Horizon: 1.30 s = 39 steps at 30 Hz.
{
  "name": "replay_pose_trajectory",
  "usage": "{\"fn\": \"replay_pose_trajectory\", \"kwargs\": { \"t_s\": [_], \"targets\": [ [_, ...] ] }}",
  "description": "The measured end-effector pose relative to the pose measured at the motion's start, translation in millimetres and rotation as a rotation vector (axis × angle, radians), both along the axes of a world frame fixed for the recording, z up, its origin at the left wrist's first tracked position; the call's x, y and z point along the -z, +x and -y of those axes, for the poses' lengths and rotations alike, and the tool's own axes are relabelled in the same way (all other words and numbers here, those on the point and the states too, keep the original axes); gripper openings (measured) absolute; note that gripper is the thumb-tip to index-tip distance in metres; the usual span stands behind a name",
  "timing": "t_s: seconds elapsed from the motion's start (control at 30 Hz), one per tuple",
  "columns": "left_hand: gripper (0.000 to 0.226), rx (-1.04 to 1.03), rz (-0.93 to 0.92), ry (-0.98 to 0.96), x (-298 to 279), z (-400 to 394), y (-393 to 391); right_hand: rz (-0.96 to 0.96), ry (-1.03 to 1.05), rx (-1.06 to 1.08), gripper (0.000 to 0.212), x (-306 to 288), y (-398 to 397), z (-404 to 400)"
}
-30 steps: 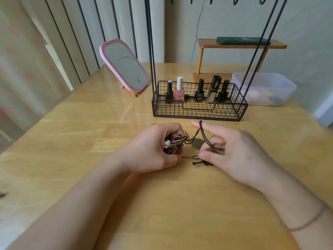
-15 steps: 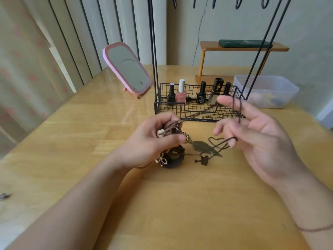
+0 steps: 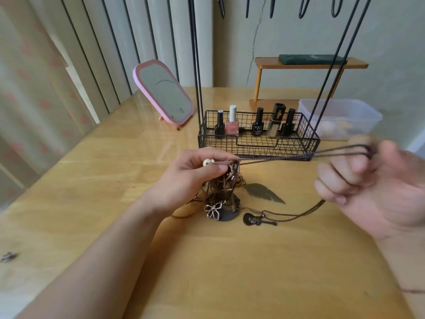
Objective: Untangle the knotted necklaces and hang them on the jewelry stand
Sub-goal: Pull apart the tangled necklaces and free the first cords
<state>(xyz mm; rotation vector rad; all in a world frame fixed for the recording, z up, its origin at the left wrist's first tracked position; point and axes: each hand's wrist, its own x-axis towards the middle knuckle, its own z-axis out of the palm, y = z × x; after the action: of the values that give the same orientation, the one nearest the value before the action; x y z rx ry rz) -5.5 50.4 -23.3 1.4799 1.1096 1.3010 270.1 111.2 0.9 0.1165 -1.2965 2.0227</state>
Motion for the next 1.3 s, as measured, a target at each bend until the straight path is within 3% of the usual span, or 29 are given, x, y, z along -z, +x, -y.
{"fn": "replay_pose_trajectory", "kwargs": {
  "t_s": [0.1,0.27,0.33,0.43,0.57,0.67,0.8,0.93,1.03,1.13,1.3],
  "targets": [
    [0.016,-0.038,-0.02,0.077,0,0,1,0.088,0.198,-0.111,0.028,1,1,2],
    [0.011,-0.096,-0.025,0.164,1,-1,3,0.645,0.727,-0.148,0.043,5,-16,22],
    [0.01,-0.089,0.001,0.191,1,-2,3,0.731,0.863,0.002,0.043,11,-27,31],
    [0.013,-0.092,0.057,0.219,2,-2,5,0.682,1.035,0.361,0.049,20,-38,36],
    [0.016,-0.04,0.051,0.266,2,-1,11,0.545,0.945,0.866,0.024,22,-49,37],
    [0.017,-0.006,0.01,0.288,2,0,16,0.539,0.804,1.0,0.011,23,-58,40],
    [0.016,0.016,-0.048,0.32,3,4,24,0.592,0.691,1.012,0.016,23,-60,40],
    [0.018,-0.018,-0.343,0.459,4,7,26,0.652,0.632,0.985,0.018,19,-61,41],
    [0.023,-0.045,-0.495,0.526,4,7,25,0.74,0.464,0.841,0.012,16,-60,39],
    [0.024,-0.107,-0.511,0.514,4,6,21,0.805,0.339,0.733,0.011,15,-58,35],
    [0.019,-0.176,-0.486,0.487,5,6,20,0.822,0.443,0.671,0.026,15,-56,35]
  ]
}}
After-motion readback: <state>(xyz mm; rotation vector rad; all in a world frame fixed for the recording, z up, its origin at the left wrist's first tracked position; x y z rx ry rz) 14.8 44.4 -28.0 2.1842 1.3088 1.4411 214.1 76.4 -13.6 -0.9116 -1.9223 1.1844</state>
